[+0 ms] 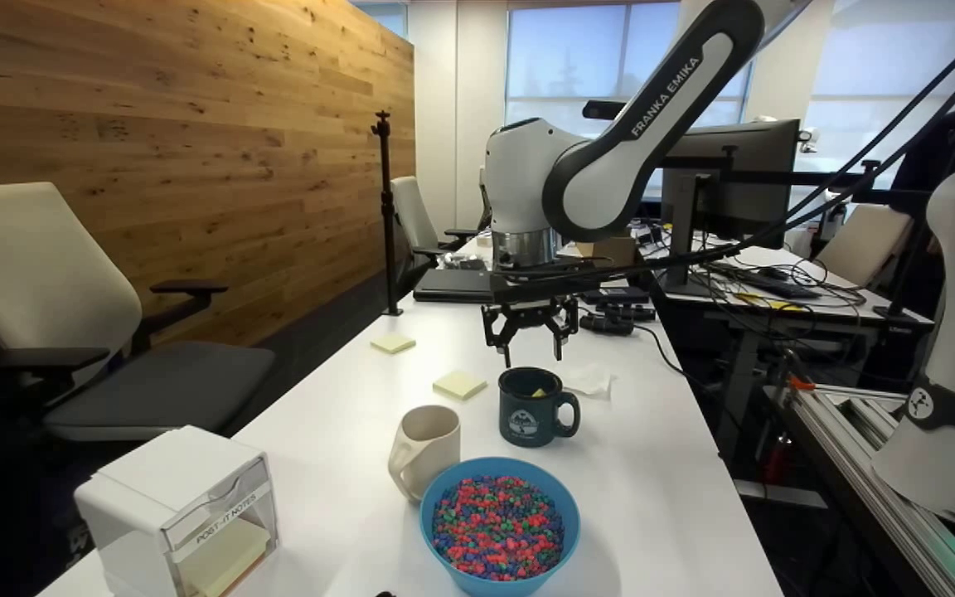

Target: Put the wooden block in the green cup

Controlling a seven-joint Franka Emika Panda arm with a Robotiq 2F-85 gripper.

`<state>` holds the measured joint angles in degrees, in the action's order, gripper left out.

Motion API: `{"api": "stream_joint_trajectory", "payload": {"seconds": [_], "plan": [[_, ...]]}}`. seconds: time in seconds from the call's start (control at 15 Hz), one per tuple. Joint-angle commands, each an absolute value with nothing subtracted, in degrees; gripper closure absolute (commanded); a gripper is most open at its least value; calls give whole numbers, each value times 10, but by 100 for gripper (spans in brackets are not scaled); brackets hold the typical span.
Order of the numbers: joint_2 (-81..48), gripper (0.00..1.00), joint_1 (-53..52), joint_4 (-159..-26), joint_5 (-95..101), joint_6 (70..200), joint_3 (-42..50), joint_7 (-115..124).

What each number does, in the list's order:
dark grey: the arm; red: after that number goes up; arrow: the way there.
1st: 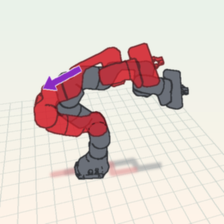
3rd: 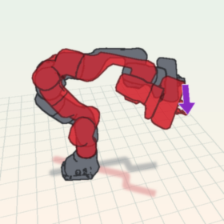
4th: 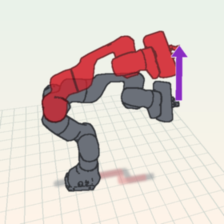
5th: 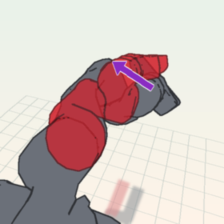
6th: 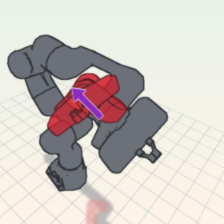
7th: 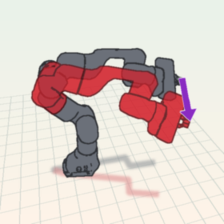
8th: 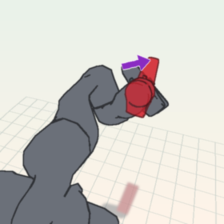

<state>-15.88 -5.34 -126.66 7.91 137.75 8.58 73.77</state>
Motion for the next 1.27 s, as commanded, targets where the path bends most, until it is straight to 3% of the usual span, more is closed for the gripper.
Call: {"api": "stream_joint_trajectory", "payload": {"seconds": [0.0, 0.27, 0.53, 1.2], "plan": [[-159, 0, -38, -1239, 69, 1377, 89, 765], [-169, 0, 3, -1181, 49, 1352, 114, 779], [-159, 0, 45, -1151, 48, 1293, 104, 623], [-142, 0, 32, -1145, 91, 1260, 105, 472]]}}
